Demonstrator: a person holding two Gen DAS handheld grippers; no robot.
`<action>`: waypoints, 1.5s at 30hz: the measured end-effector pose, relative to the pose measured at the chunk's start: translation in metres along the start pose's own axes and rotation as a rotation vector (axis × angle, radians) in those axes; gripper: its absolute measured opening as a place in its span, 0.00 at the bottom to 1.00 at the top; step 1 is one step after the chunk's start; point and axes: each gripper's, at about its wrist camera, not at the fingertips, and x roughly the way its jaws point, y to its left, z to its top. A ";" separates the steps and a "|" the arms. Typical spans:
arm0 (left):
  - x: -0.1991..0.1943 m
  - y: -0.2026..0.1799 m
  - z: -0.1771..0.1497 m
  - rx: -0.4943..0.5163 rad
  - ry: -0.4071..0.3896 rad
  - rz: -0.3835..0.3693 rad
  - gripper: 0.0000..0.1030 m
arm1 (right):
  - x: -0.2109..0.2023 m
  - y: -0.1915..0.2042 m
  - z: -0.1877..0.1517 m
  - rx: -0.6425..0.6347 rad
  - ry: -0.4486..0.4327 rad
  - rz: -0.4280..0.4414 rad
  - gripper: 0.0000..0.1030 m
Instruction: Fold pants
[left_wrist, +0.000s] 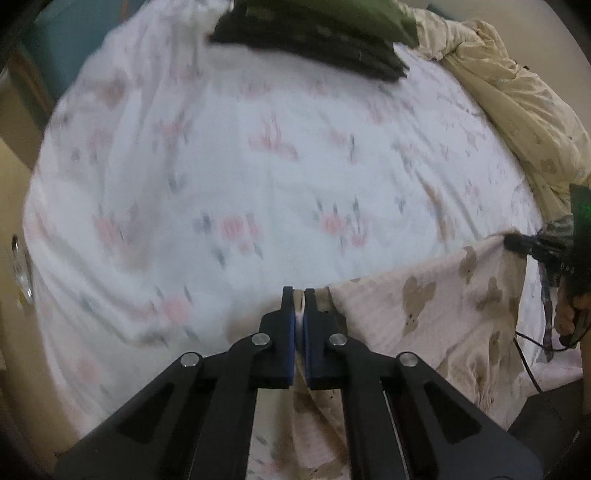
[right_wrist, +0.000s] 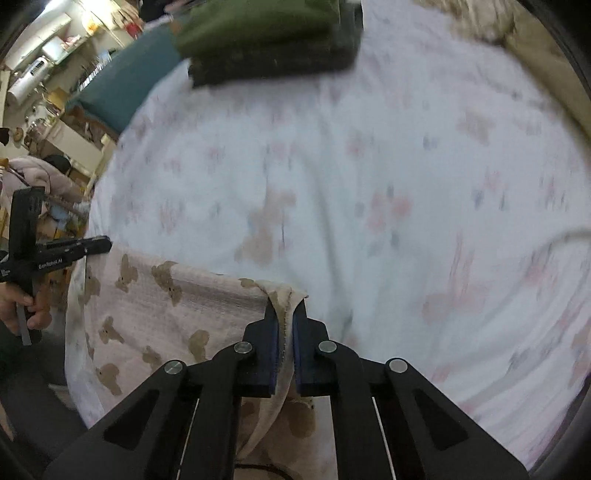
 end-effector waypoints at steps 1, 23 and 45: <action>-0.005 0.004 0.009 0.010 -0.021 0.008 0.02 | -0.005 0.001 0.011 -0.009 -0.040 -0.009 0.05; -0.042 -0.036 -0.014 0.403 -0.076 0.083 0.02 | -0.047 0.015 -0.024 -0.118 -0.078 -0.077 0.00; 0.000 0.003 0.012 0.219 -0.012 0.102 0.02 | 0.068 -0.047 0.052 0.198 0.060 0.098 0.02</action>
